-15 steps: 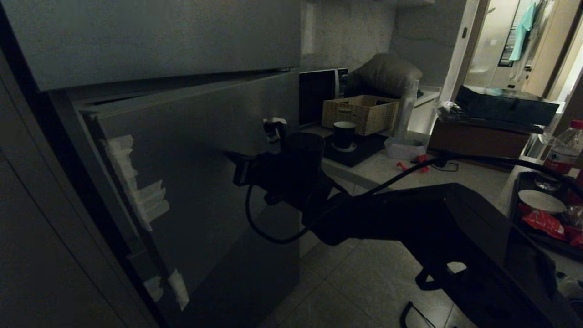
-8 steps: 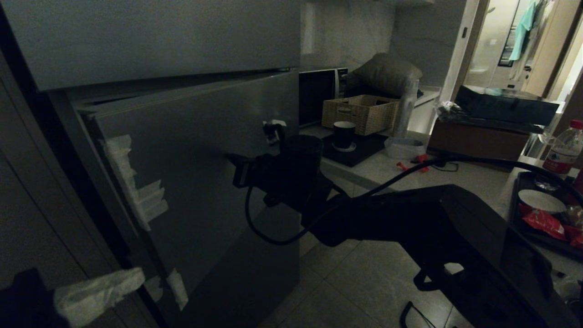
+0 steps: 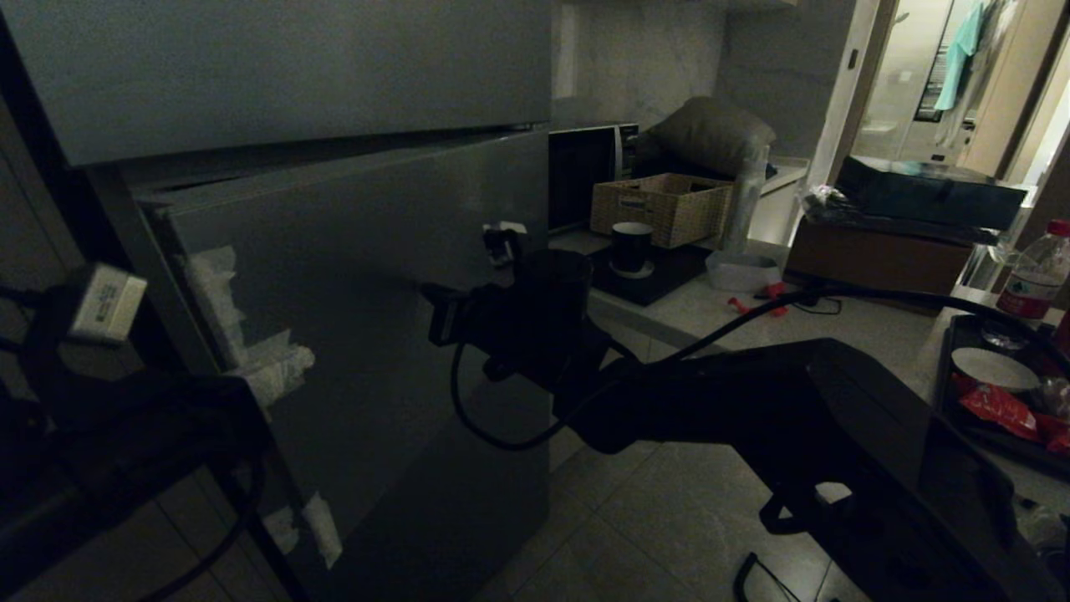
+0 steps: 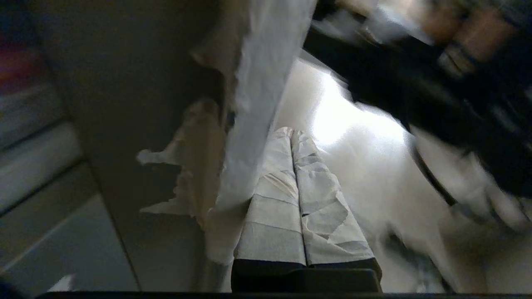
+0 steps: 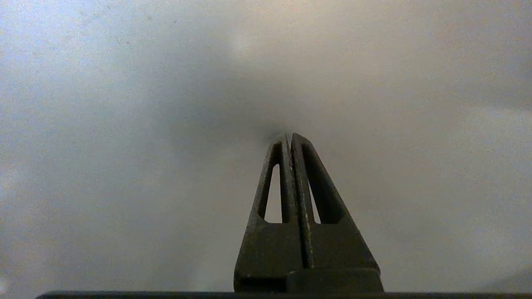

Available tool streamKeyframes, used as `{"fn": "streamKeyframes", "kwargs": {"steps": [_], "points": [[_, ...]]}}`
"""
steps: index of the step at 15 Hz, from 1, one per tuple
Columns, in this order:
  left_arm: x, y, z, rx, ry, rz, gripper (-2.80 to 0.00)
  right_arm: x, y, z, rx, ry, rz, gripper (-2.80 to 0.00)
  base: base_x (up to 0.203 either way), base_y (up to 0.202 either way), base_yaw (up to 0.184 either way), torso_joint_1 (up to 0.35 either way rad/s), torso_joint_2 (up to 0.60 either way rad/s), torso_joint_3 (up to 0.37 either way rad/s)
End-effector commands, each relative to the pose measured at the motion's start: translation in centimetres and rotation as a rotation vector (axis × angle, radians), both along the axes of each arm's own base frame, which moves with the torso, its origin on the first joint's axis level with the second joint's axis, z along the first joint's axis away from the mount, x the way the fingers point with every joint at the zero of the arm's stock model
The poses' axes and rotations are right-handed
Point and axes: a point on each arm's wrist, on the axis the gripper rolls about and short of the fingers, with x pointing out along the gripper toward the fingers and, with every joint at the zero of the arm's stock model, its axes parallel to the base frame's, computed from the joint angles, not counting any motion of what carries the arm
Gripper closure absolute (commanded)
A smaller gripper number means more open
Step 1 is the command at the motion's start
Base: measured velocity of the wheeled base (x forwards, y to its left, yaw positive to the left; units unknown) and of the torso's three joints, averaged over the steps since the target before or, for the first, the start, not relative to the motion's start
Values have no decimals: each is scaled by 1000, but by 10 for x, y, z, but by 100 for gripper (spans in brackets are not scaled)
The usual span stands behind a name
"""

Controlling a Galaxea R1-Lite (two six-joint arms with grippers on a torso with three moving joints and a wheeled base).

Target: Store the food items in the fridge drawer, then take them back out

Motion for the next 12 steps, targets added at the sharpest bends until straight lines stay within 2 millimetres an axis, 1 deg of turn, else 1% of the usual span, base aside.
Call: {"fn": "streamKeyframes", "kwargs": {"steps": [1,3,5,6,7,8,10,11,12], "points": [[6,10,-2,-23,1,109,0,-4,-3,8,10,-7,0,0,0,0,0,0,0,0],[13,30,4,-75,-34,229,0,-11,-6,11,-4,6,6,0,0,0,0,0,0,0],[33,45,9,-132,-47,311,0,-24,-12,14,-33,33,15,0,0,0,0,0,0,0],[43,50,7,-146,-36,332,0,-34,-17,19,-43,43,25,0,0,0,0,0,0,0],[54,52,5,-154,-25,344,0,-46,-22,25,-54,53,36,0,0,0,0,0,0,0],[66,54,2,-159,-16,350,0,-63,-29,34,-63,59,52,0,0,0,0,0,0,0],[82,56,-4,-166,-38,352,0,-98,-48,53,-76,63,85,0,0,0,0,0,0,0],[83,56,-2,-171,-66,349,0,-116,-60,63,-82,56,98,0,0,0,0,0,0,0],[76,55,1,-174,-84,343,0,-134,-77,75,-82,41,106,0,0,0,0,0,0,0]]}}
